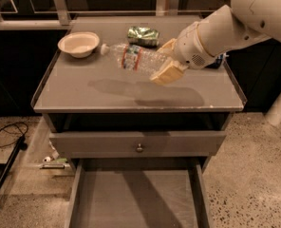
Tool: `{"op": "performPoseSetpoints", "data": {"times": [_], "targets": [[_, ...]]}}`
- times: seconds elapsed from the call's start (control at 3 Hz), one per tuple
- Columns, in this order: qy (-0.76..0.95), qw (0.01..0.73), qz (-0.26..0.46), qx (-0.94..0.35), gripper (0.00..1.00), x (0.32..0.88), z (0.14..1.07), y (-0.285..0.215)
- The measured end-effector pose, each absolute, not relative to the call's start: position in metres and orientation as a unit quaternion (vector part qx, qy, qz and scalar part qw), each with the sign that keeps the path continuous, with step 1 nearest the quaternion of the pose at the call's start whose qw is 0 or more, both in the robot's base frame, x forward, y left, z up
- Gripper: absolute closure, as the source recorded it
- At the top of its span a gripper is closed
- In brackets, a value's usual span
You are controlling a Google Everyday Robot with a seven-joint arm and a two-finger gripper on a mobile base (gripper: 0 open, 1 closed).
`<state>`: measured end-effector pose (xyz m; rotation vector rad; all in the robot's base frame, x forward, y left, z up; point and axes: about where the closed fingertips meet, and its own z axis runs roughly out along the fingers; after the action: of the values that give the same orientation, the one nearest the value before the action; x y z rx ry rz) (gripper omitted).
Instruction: Pick water bottle from middle drawer and place on counter
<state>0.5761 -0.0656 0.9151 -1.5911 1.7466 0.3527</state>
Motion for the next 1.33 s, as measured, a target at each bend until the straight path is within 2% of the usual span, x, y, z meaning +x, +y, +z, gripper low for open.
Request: {"op": "performPoseSetpoints", "data": {"times": [0.67,1.33], "targets": [[0.776,0.388,0.138,-0.479,1.00,0.621,0.890,-0.121],[0.812,0.391,0.108,-0.420,1.00,0.632,0.882,-0.127]]}}
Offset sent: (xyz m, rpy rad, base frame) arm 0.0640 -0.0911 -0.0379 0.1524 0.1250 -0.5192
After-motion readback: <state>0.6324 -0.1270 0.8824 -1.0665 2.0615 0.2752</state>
